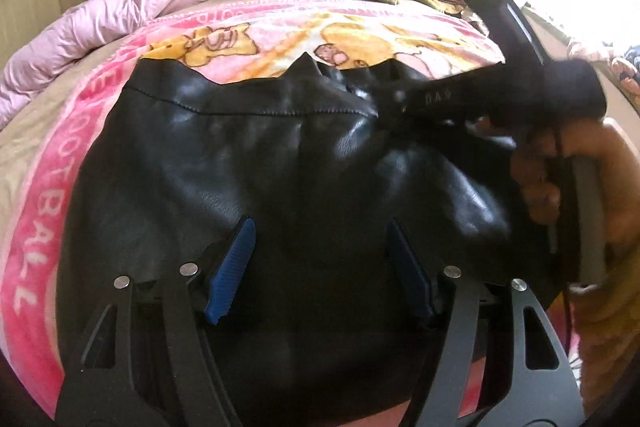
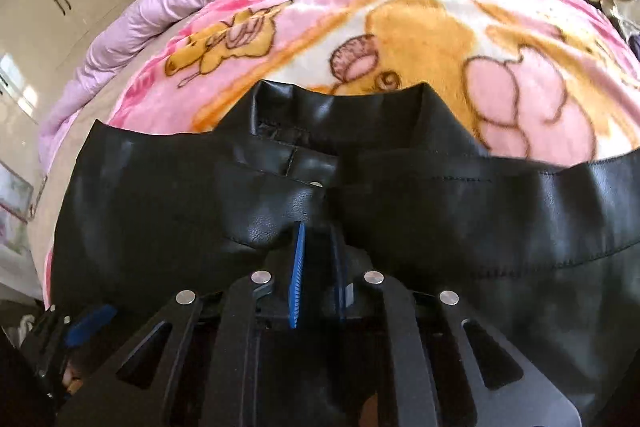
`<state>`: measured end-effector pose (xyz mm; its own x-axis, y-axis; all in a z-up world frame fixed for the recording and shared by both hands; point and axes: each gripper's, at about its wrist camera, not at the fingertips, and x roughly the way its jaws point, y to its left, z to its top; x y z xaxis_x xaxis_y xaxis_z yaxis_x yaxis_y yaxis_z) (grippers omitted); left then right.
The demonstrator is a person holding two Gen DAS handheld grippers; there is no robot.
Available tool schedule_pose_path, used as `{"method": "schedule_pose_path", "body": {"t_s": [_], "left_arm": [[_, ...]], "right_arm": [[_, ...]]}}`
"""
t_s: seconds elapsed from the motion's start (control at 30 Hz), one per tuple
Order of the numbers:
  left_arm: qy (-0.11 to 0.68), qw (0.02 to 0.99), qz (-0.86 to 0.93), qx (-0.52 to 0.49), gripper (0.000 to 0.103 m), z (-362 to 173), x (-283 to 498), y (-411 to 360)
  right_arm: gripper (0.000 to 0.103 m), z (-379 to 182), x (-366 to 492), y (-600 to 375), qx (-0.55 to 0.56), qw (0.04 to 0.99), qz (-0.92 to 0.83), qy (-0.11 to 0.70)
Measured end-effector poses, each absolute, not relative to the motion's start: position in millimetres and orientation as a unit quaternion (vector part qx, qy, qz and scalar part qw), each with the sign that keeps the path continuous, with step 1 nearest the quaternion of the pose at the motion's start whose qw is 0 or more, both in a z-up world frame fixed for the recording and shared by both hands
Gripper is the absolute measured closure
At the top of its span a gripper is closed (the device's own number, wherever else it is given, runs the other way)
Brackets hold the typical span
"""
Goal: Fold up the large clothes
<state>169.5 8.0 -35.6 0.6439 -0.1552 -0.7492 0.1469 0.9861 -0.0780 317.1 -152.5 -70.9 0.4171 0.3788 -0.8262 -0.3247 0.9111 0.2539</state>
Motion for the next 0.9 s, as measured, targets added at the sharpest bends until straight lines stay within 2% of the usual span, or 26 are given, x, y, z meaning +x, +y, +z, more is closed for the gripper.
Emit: {"method": "schedule_pose_path", "body": {"t_s": [0.13, 0.2, 0.3, 0.37, 0.47, 0.6, 0.7, 0.9], "left_arm": [[0.411, 0.907, -0.086, -0.018, 0.042, -32, 169, 12], [0.406, 0.91, -0.084, -0.023, 0.032, -28, 166, 15], [0.392, 0.916, -0.075, -0.042, 0.027, -19, 161, 28], [0.384, 0.918, -0.067, -0.064, 0.022, -13, 159, 40], [0.372, 0.921, -0.062, -0.095, 0.021, -3, 156, 60], [0.366, 0.923, -0.042, -0.111, 0.01, 5, 152, 81], [0.368, 0.923, -0.019, -0.112, 0.01, 8, 152, 96], [0.381, 0.907, 0.015, -0.178, 0.01, -2, 152, 140]], "right_arm": [[0.092, -67, 312, -150, 0.018, 0.845, 0.208, 0.493], [0.092, -60, 311, -151, 0.024, 0.847, 0.211, 0.487], [0.087, -36, 296, -153, 0.032, 0.861, 0.224, 0.456], [0.087, -26, 281, -159, 0.043, 0.863, 0.238, 0.444], [0.087, -14, 255, -165, 0.043, 0.866, 0.254, 0.429], [0.086, -8, 214, -165, 0.035, 0.865, 0.278, 0.415], [0.086, -13, 189, -162, 0.024, 0.863, 0.284, 0.417], [0.085, -38, 157, -156, 0.012, 0.853, 0.284, 0.438]]}}
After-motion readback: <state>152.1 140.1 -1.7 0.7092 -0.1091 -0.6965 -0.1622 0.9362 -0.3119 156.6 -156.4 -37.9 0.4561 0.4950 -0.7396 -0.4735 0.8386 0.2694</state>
